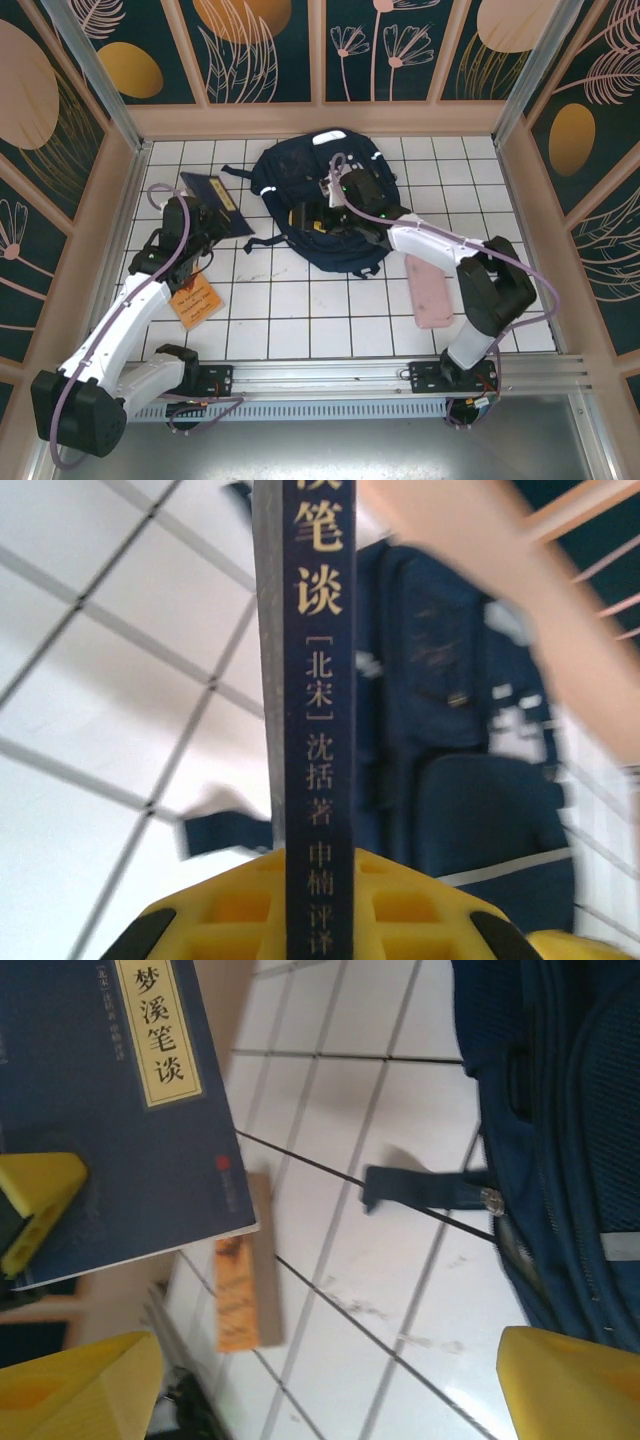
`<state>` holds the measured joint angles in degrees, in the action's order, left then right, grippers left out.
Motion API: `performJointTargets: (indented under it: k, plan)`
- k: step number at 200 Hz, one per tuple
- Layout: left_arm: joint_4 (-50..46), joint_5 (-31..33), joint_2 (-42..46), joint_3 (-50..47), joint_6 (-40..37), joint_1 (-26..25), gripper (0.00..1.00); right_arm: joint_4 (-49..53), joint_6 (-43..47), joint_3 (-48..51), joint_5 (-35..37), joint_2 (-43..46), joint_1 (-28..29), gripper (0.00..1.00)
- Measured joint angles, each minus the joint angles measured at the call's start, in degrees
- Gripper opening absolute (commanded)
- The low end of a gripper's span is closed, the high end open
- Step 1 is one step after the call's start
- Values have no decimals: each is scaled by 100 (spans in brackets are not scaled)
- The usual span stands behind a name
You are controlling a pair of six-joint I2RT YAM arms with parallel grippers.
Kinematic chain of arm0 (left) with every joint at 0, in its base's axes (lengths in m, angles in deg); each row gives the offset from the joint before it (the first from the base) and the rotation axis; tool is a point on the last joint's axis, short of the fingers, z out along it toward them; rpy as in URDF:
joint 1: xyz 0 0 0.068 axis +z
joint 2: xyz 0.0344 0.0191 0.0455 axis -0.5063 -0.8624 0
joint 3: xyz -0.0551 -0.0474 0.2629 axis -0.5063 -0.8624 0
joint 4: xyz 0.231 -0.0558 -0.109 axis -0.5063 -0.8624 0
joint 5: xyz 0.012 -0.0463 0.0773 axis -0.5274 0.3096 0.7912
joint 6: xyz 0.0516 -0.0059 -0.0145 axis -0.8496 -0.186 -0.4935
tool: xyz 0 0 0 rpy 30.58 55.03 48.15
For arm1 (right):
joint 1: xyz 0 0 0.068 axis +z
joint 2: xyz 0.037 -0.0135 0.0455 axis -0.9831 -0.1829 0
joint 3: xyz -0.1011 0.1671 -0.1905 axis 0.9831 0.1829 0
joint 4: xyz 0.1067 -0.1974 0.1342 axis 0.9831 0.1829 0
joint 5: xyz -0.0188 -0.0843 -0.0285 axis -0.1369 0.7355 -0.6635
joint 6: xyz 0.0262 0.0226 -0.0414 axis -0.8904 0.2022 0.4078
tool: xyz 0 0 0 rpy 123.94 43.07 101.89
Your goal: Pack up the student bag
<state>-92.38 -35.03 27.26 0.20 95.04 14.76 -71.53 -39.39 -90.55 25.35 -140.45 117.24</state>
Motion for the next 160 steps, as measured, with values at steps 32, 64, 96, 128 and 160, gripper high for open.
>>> performJointTargets:
  k: [32, 64, 96, 128, 160]
  plan:
    - [1674, -654, -326, -9, 546, -39, 0, -1064, -933, 275, -192, 133, -11, 94]
    - [3265, -973, -970, -9, 1274, -315, 0, -2197, -1967, 313, -341, 133, 9, 96]
    - [4400, -1198, -1506, -15, 2004, -529, 0, -3056, -2841, 68, -341, -118, 9, 95]
    - [5029, -1235, -1648, -48, 2496, -579, 0, -3633, -3508, -216, -249, -577, -2, 83]
    - [5501, -1239, -1777, -87, 2855, -660, 0, -4116, -4052, -348, -52, -885, -37, 67]
